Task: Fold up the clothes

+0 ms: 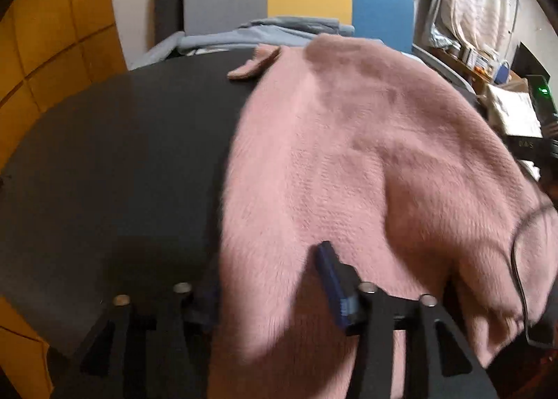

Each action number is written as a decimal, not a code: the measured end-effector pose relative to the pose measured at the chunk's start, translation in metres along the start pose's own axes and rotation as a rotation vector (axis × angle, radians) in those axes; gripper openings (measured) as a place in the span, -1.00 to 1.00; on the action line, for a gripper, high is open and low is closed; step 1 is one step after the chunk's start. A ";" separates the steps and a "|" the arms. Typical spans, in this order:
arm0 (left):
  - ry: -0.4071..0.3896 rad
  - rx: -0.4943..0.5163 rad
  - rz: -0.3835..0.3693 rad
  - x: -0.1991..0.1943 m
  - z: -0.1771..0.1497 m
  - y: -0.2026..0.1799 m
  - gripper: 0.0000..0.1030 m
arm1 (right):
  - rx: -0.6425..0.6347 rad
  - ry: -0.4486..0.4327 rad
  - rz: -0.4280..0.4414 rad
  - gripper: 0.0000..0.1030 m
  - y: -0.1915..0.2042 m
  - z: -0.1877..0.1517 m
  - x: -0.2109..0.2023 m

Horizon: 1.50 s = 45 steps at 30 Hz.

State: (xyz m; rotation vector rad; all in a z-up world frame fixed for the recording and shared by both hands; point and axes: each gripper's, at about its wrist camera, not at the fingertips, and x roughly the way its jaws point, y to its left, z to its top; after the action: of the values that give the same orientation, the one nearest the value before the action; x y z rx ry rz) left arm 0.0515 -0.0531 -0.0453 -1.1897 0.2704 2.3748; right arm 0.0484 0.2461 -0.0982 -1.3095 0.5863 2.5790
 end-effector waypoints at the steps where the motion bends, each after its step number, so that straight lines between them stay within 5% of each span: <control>1: -0.005 -0.019 -0.008 0.003 0.003 0.001 0.11 | -0.012 -0.002 0.002 -0.36 0.005 0.000 -0.001; 4: -0.002 -0.039 -0.048 0.015 0.019 0.003 0.11 | -0.047 -0.007 0.009 -0.59 0.018 0.000 -0.004; 10: -0.012 0.167 0.116 0.059 0.060 -0.002 0.17 | 0.036 -0.153 -0.087 -0.62 -0.010 0.032 -0.035; 16: -0.021 0.283 0.197 0.099 0.110 0.021 0.71 | 0.107 -0.259 -0.234 -0.63 -0.061 0.066 -0.077; 22: -0.060 0.412 0.355 0.138 0.153 0.038 0.73 | 0.206 -0.322 -0.351 -0.63 -0.103 0.095 -0.098; 24: -0.063 0.403 0.438 0.152 0.168 0.048 0.73 | 0.245 -0.320 -0.398 -0.63 -0.112 0.103 -0.092; 27: -0.016 0.302 0.423 0.154 0.182 0.063 0.64 | 0.308 -0.271 -0.477 -0.72 -0.133 0.105 -0.073; 29: 0.010 0.270 0.389 0.145 0.180 0.066 0.47 | 0.339 -0.217 -0.431 -0.68 -0.143 0.102 -0.061; 32: 0.020 0.259 0.347 0.120 0.158 0.065 0.46 | 0.351 -0.242 -0.325 -0.46 -0.127 0.083 -0.069; 34: 0.014 0.190 0.285 0.099 0.139 0.071 0.46 | 0.337 -0.267 -0.228 0.07 -0.107 0.069 -0.077; 36: 0.007 0.121 0.223 0.079 0.120 0.077 0.46 | 0.303 -0.243 -0.096 0.27 -0.078 0.053 -0.074; 41: 0.028 -0.094 0.084 0.037 0.066 0.098 0.46 | 0.204 -0.074 0.181 0.22 -0.002 0.010 -0.044; 45: 0.045 -0.122 0.068 0.033 0.040 0.103 0.47 | 0.214 0.037 0.422 0.22 0.044 -0.025 -0.030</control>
State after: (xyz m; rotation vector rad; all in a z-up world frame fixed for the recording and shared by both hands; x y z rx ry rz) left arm -0.0439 -0.1174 -0.0507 -1.3101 0.1852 2.4563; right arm 0.0689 0.1960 -0.0758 -1.2749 1.2250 2.7079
